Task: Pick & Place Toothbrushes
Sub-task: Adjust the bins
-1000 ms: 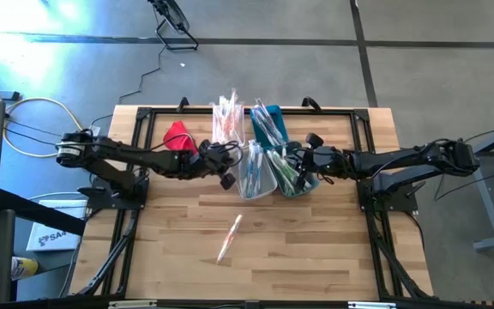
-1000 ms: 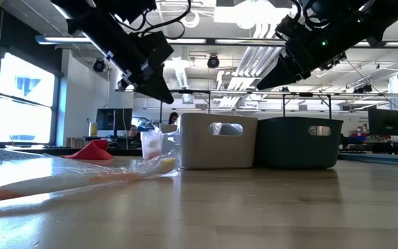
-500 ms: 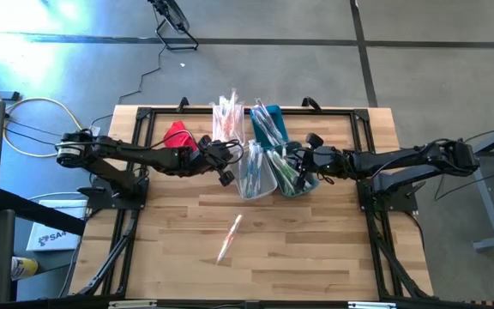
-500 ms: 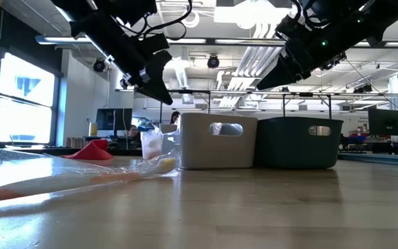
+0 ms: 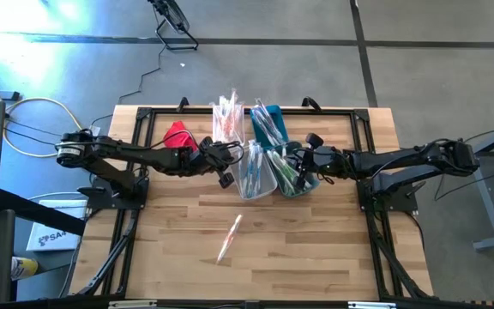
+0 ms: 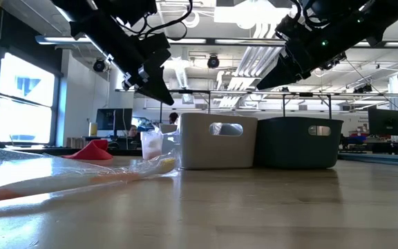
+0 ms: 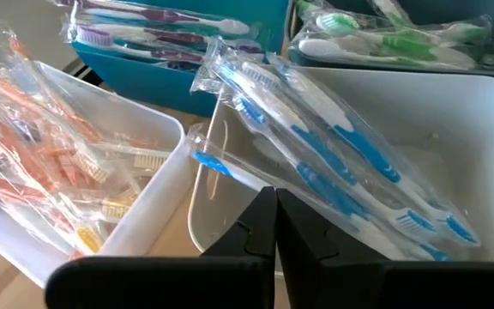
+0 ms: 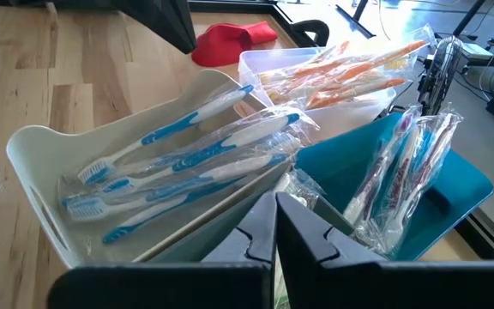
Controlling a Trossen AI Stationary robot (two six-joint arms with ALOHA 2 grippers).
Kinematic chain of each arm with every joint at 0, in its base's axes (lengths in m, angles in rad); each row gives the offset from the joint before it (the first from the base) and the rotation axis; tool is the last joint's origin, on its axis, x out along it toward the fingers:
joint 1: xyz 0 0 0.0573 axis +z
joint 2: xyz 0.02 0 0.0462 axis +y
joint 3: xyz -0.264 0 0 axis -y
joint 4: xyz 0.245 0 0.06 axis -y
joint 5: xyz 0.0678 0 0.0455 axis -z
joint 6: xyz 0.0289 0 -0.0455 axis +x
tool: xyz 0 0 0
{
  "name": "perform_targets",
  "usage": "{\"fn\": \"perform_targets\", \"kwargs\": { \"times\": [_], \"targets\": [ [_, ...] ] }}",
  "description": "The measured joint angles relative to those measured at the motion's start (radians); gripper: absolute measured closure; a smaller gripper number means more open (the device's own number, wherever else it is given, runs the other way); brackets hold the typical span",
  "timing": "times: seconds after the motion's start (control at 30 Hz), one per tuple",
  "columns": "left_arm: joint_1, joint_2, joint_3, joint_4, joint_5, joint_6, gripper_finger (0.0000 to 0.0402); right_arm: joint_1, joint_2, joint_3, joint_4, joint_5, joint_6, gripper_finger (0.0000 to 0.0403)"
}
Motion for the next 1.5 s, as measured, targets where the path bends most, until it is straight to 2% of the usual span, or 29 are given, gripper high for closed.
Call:
{"fn": "perform_targets", "kwargs": {
  "times": [0.2, 0.47, 0.67, 0.8, 0.93, 1.0, 1.23, 1.33, 1.5],
  "targets": [
    [0.0, 0.0, 0.0, -0.002, 0.058, -0.014, 0.0398, 0.0, 0.0, 0.0, 0.0, 0.0, 0.0, 0.0401],
    [0.0, 0.0, 0.0, 0.048, 0.059, -0.021, 0.0398, 0.0, 0.0, 0.0, 0.019, 0.0, 0.0, 0.0401],
    [-0.001, -0.001, -0.005, 0.052, -0.009, -0.022, 0.0398, 0.0, 0.0, 0.0, 0.017, 0.0, 0.0, 0.0401],
    [-0.015, -0.048, -0.076, 0.131, -0.016, -0.004, 0.0398, 0.0, 0.0, 0.0, 0.012, -0.002, 0.005, 0.0401],
    [-0.045, -0.152, -0.183, 0.221, 0.007, 0.052, 0.0398, 0.0, 0.001, 0.0, 0.003, -0.012, 0.007, 0.0401],
    [-0.058, -0.228, -0.232, 0.238, 0.053, 0.086, 0.0398, 0.0, 0.001, 0.0, 0.003, -0.01, 0.012, 0.0401],
    [-0.072, -0.482, -0.377, 0.231, 0.357, 0.234, 0.0398, 0.0, 0.001, 0.0, 0.006, -0.009, 0.098, 0.0401],
    [-0.073, -0.576, -0.437, 0.24, 0.393, 0.258, 0.0398, 0.0, 0.001, 0.0, 0.006, -0.008, 0.113, 0.0401],
    [-0.073, -0.728, -0.552, 0.298, 0.394, 0.274, 0.0398, 0.0, 0.001, 0.0, 0.008, -0.008, 0.118, 0.0401]
  ]
}}
